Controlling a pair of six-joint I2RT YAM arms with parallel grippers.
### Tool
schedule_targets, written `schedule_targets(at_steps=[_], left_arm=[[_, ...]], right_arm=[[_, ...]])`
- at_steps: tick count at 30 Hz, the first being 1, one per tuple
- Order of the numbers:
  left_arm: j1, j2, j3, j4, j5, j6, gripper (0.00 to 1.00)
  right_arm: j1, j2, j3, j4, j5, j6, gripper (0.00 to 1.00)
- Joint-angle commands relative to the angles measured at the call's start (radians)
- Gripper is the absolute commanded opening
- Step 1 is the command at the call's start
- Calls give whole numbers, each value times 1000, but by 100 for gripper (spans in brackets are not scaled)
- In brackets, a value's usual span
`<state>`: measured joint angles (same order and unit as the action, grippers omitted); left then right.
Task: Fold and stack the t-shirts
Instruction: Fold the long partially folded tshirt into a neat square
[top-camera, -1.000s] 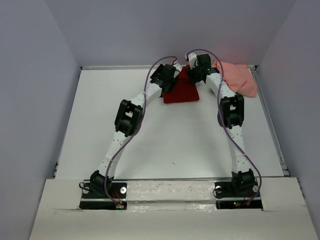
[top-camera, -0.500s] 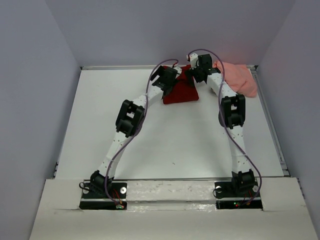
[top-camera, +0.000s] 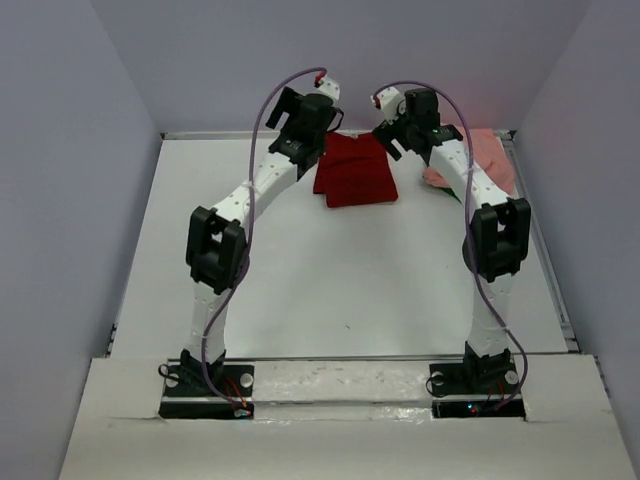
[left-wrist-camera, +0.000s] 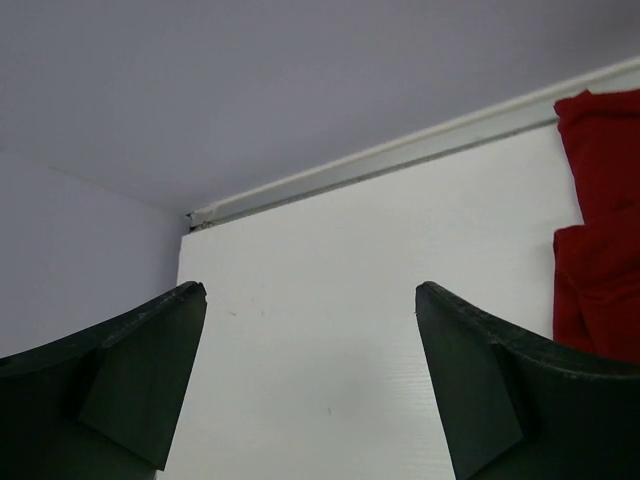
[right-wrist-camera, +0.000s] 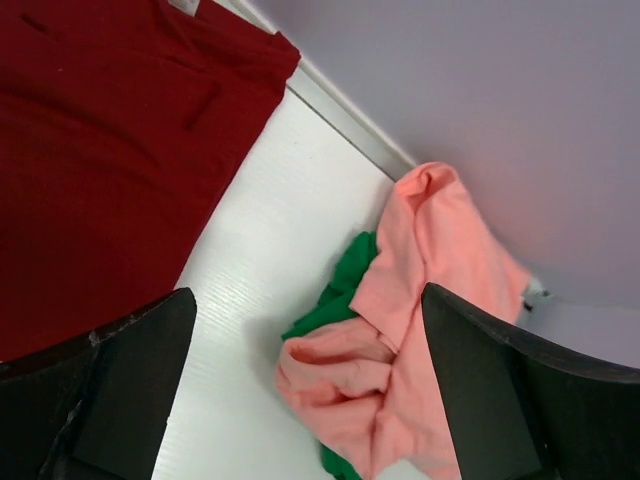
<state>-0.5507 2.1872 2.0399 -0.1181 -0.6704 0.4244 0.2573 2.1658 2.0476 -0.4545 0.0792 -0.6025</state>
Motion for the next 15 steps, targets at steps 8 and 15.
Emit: schedule_targets(at_steps=[8, 15], left_arm=[[167, -349, -423, -80, 209, -228, 99], [213, -460, -644, -68, 224, -219, 99]], right_arm=[[175, -209, -654, 732, 309, -653, 100], [217, -65, -647, 938, 349, -810, 100]])
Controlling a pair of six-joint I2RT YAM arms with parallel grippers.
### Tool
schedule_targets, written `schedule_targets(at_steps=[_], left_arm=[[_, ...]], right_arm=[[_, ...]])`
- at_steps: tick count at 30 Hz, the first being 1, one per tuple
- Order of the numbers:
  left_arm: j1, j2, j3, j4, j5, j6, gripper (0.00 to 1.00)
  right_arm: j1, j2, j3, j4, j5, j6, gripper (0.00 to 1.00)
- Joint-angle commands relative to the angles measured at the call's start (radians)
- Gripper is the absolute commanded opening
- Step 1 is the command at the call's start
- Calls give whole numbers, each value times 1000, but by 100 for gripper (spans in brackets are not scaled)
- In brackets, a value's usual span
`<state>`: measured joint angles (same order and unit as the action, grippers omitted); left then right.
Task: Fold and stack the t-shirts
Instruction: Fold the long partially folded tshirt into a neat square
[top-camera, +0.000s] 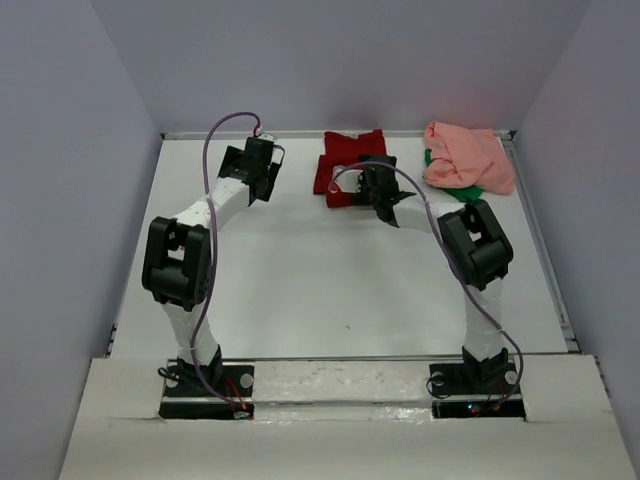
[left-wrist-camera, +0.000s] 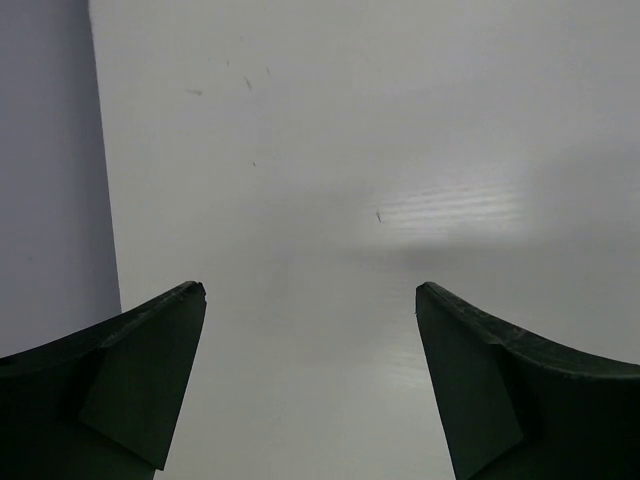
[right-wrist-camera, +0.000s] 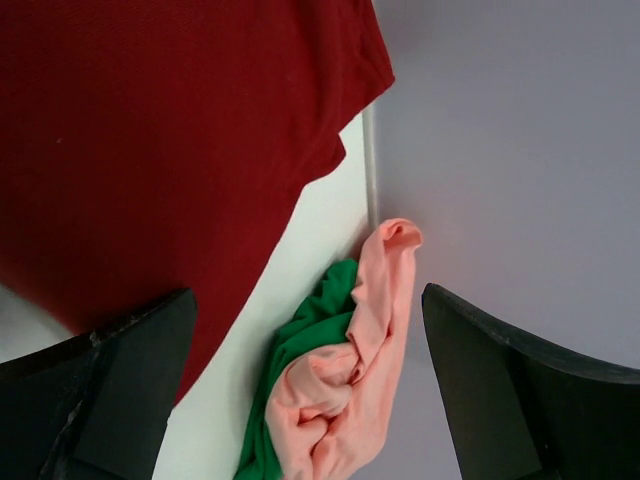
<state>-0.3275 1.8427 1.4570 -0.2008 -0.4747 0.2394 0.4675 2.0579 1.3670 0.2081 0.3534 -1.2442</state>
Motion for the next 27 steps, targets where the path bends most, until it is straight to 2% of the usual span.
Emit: schedule_targets(at_steps=[1, 5, 14, 27], left_arm=[[-10, -131, -90, 21, 34, -35, 99], [-10, -158, -135, 43, 54, -31, 99], [-10, -143, -110, 29, 96, -38, 99], [-12, -151, -124, 29, 110, -42, 99]], right_arm=[[7, 91, 81, 280, 84, -178, 100], [16, 182, 185, 301, 90, -224, 100], [45, 294, 348, 291, 101, -287, 100], [99, 176, 6, 237, 114, -140, 100]])
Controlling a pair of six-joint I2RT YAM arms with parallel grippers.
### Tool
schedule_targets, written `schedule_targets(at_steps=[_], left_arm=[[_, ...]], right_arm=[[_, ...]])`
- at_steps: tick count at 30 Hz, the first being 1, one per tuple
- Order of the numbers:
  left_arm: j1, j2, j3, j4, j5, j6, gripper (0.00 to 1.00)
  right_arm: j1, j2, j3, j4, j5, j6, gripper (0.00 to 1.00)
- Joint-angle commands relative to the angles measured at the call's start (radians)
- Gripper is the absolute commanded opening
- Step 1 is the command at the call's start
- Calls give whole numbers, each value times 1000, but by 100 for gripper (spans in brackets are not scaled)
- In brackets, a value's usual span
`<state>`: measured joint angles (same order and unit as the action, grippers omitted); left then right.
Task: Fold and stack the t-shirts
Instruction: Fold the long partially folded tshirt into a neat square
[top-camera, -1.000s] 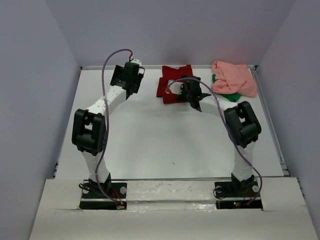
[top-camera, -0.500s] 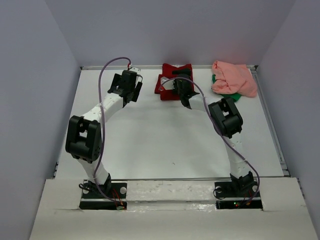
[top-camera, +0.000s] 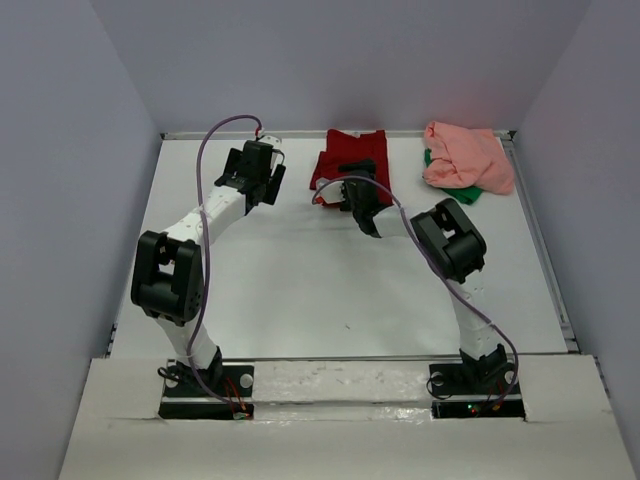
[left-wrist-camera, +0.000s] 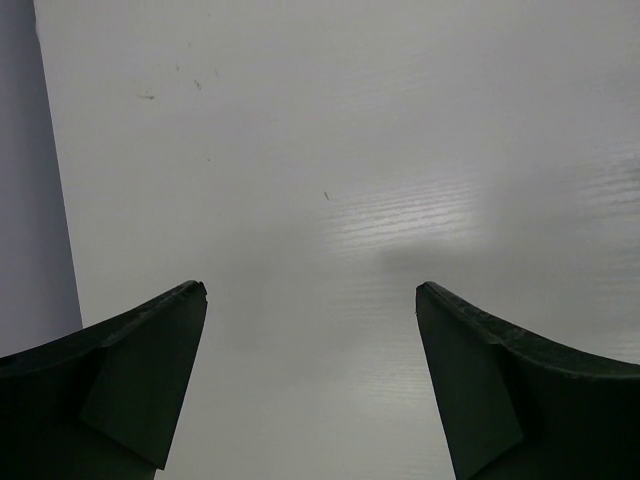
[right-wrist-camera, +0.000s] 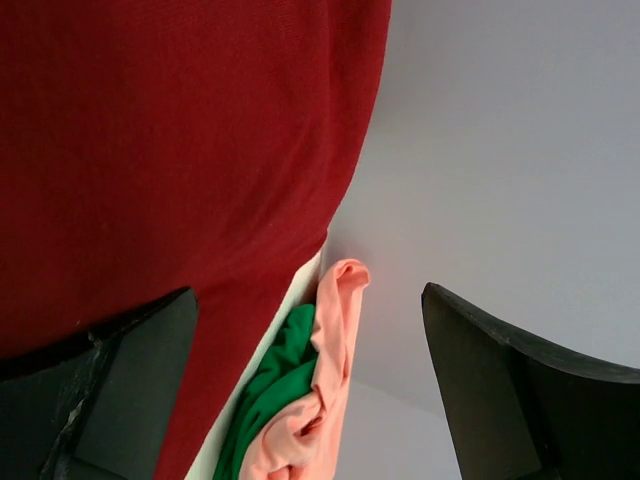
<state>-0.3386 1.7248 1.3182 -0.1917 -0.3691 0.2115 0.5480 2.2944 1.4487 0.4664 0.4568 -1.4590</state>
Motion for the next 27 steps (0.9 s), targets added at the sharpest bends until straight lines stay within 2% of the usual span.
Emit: schedule_targets(at_steps=[1, 7, 12, 21, 27], left_arm=[[-2, -37, 4, 21, 2, -11, 99], [-3, -47, -10, 26, 7, -1, 99], [-10, -57, -2, 18, 13, -1, 99], [-28, -77, -2, 6, 13, 2, 99], [-34, -88, 3, 6, 7, 6, 99]], right_arm=[[18, -61, -108, -18, 14, 78, 100], [38, -53, -159, 25, 29, 78, 100], [81, -128, -123, -147, 16, 199, 100], [200, -248, -292, -172, 39, 256, 100], [201, -250, -211, -146, 86, 243, 100]])
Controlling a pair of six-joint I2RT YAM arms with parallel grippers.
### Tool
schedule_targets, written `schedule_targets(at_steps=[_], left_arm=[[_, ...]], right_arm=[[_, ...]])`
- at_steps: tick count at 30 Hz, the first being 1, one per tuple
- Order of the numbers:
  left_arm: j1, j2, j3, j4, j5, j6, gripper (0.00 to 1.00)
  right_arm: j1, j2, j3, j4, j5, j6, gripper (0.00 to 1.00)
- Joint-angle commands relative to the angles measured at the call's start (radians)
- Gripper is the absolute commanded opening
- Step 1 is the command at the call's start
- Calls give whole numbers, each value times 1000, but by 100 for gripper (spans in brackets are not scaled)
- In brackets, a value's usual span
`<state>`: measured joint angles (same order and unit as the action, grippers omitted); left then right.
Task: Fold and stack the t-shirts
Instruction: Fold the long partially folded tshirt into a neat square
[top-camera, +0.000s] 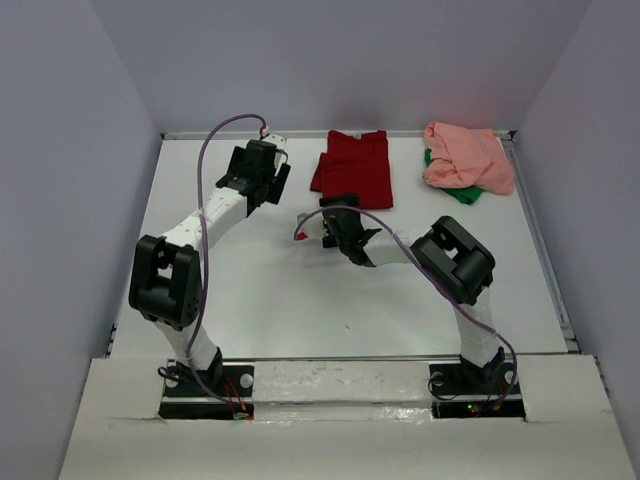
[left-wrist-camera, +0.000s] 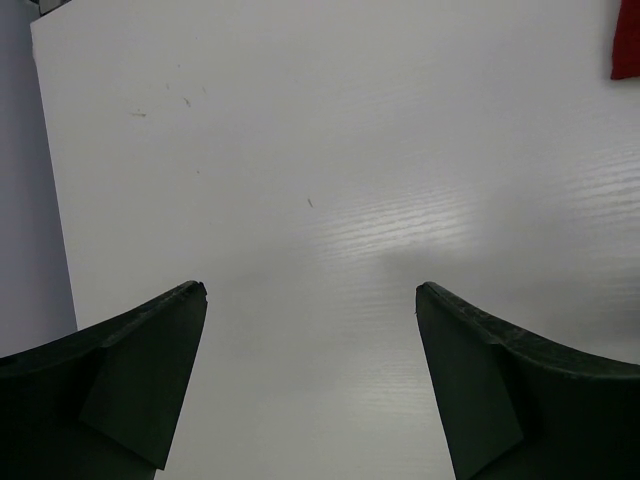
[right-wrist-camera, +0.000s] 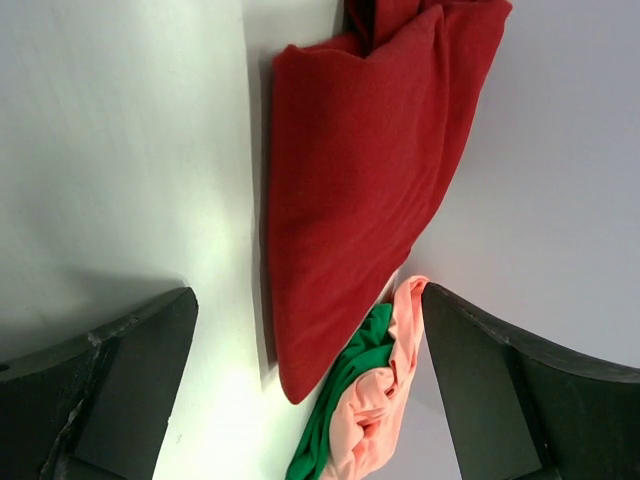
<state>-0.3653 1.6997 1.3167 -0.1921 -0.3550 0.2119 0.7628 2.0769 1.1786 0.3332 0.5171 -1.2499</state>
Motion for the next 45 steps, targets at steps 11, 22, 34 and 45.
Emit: schedule_targets(at_steps=[11, 22, 34, 45], left_arm=[[-20, -40, 15, -50, 125, 0, 99], [-15, 193, 211, -226, 341, -17, 99], [25, 432, 469, -291, 635, -9, 99], [203, 620, 707, -258, 1154, -117, 99]], right_arm=[[-23, -190, 231, -105, 83, 56, 100], [-348, -365, 174, -123, 89, 139, 100], [-392, -370, 30, -167, 70, 254, 100], [-392, -376, -56, -183, 98, 276, 100]])
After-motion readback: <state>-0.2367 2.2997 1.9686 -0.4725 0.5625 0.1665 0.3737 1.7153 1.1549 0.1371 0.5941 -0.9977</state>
